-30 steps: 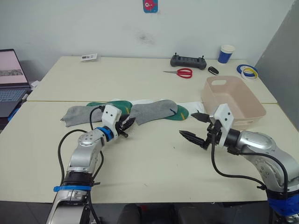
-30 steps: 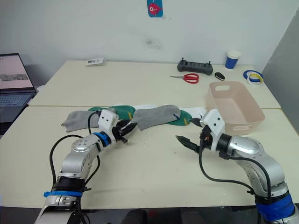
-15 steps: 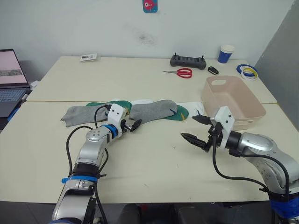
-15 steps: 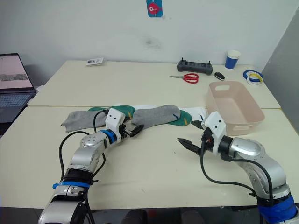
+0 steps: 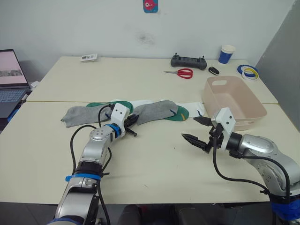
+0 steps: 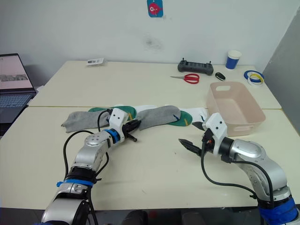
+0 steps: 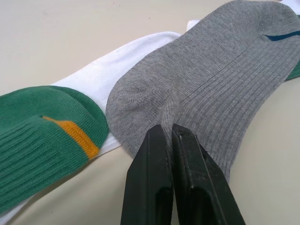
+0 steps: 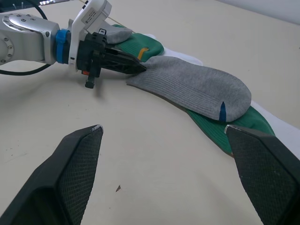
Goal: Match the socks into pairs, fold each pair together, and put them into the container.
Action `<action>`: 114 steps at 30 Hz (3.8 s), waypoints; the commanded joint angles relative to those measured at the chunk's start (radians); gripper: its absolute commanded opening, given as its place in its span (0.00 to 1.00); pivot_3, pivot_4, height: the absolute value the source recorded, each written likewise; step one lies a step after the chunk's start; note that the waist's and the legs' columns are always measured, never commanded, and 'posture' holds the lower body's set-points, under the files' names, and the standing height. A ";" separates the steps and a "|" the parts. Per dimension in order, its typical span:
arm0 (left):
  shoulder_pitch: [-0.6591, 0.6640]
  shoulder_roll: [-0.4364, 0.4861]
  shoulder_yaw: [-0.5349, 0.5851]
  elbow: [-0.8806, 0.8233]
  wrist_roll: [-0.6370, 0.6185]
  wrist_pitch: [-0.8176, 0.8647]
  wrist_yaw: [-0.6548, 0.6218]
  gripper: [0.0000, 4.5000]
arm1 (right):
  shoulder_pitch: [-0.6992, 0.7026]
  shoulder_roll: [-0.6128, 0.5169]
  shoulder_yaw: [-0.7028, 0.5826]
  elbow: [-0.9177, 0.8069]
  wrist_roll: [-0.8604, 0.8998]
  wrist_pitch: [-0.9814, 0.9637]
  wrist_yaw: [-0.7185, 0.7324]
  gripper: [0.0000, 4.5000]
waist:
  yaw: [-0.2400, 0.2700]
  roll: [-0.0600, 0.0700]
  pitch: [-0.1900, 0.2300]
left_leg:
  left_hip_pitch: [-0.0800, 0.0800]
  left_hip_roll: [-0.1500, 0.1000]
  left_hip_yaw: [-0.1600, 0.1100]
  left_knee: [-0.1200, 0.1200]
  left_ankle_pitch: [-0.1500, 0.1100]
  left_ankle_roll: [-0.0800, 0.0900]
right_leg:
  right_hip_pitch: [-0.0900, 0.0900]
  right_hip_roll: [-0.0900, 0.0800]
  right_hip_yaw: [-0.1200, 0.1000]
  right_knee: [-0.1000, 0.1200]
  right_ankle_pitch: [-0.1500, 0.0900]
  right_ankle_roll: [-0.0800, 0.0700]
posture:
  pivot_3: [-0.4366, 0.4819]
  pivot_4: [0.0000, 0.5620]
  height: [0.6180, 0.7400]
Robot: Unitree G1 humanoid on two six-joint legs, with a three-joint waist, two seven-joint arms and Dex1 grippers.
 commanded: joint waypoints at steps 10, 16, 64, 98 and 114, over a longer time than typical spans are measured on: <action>0.442 0.246 0.189 -0.663 -0.169 0.316 -0.077 0.01 | -0.006 0.000 -0.013 -0.003 -0.001 -0.038 0.024 1.00 | -0.020 0.000 0.000 | 0.001 0.002 -0.001 -0.001 0.000 0.000 | -0.001 -0.001 0.000 0.000 -0.001 0.001 | 0.48 0.27 1.00; 0.631 0.343 0.327 -0.771 -0.235 0.391 -0.116 0.01 | -0.022 0.011 0.014 0.025 -0.004 -0.053 0.046 1.00 | -0.015 0.000 0.000 | 0.001 0.001 0.000 -0.001 0.000 0.000 | 0.000 -0.001 0.000 -0.001 -0.003 0.005 | 0.48 0.27 1.00; 0.326 0.393 0.130 -0.890 -0.463 0.496 -0.249 0.92 | -0.004 -0.045 0.008 0.024 -0.041 -0.067 0.123 1.00 | -0.019 0.001 0.002 | 0.001 0.001 0.000 -0.004 0.000 0.000 | -0.002 0.000 0.000 -0.001 -0.005 0.002 | 0.48 0.27 1.00; 0.178 0.227 -0.147 -0.516 -0.141 0.239 -0.305 0.01 | -0.044 -0.041 0.034 0.011 -0.019 -0.062 0.140 1.00 | 0.000 0.001 0.001 | 0.000 0.001 0.000 -0.003 0.000 0.000 | -0.001 0.001 0.000 -0.001 -0.004 0.001 | 0.48 0.27 1.00; 0.138 0.185 -0.206 -0.708 -0.274 0.456 -0.370 0.01 | -0.041 -0.033 0.027 0.044 -0.041 -0.082 0.136 1.00 | 0.000 0.001 0.001 | 0.001 0.001 0.000 -0.002 0.000 0.000 | 0.000 0.001 0.000 0.000 -0.004 0.002 | 0.48 0.27 1.00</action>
